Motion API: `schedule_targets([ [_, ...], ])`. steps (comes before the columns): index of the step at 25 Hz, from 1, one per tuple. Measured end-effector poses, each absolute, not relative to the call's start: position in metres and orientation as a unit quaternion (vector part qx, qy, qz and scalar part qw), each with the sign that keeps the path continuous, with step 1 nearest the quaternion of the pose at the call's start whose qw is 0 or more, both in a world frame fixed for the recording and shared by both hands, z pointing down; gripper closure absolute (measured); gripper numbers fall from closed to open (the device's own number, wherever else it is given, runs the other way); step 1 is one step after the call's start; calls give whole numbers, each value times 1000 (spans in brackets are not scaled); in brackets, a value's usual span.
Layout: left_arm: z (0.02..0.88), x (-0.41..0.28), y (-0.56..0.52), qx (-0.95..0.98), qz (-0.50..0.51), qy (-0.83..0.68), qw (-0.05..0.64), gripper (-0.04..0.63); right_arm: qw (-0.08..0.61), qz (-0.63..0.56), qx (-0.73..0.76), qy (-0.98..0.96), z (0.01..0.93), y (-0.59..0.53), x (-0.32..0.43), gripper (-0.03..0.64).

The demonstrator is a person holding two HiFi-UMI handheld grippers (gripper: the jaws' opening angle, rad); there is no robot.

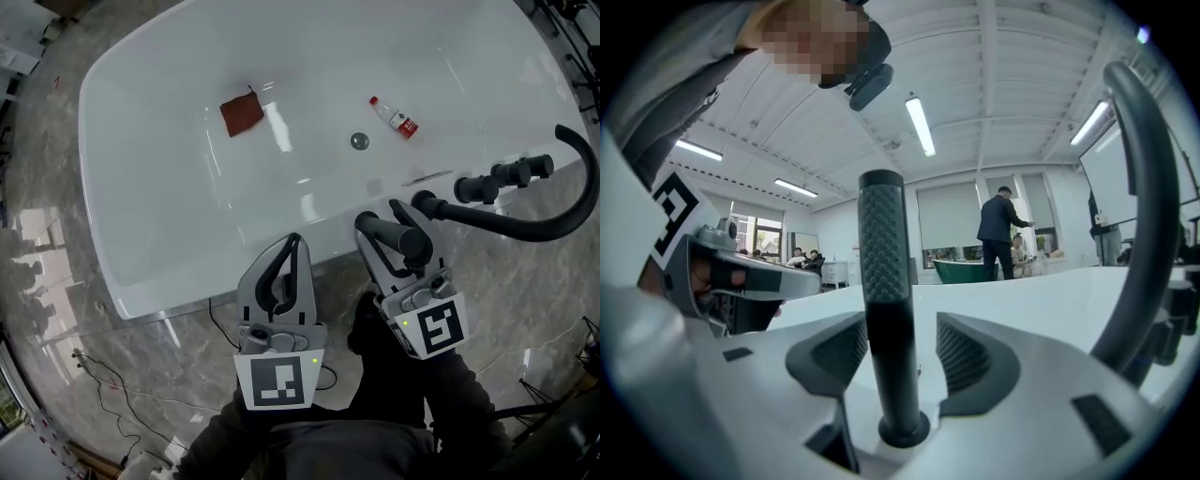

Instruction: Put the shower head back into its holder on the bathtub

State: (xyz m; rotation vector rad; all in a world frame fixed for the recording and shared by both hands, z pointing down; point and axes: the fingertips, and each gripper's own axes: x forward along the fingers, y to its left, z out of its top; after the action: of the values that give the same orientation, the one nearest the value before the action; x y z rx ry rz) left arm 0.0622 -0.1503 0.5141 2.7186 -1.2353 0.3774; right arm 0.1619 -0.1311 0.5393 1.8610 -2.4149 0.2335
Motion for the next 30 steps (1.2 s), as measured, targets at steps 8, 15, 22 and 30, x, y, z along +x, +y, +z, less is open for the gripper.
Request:
schedule_targets([
  [8, 513, 61, -151, 901, 128, -410, 67, 592, 48, 67, 609, -789, 538, -133, 160, 402],
  [15, 513, 60, -150, 902, 127, -408, 65, 592, 51, 68, 612, -786, 538, -132, 160, 402],
  [22, 513, 60, -149, 902, 128, -406, 68, 592, 52, 66, 609, -789, 537, -132, 159, 402],
  [30, 512, 61, -150, 903, 128, -405, 66, 592, 41, 62, 608, -790, 534, -133, 160, 402],
])
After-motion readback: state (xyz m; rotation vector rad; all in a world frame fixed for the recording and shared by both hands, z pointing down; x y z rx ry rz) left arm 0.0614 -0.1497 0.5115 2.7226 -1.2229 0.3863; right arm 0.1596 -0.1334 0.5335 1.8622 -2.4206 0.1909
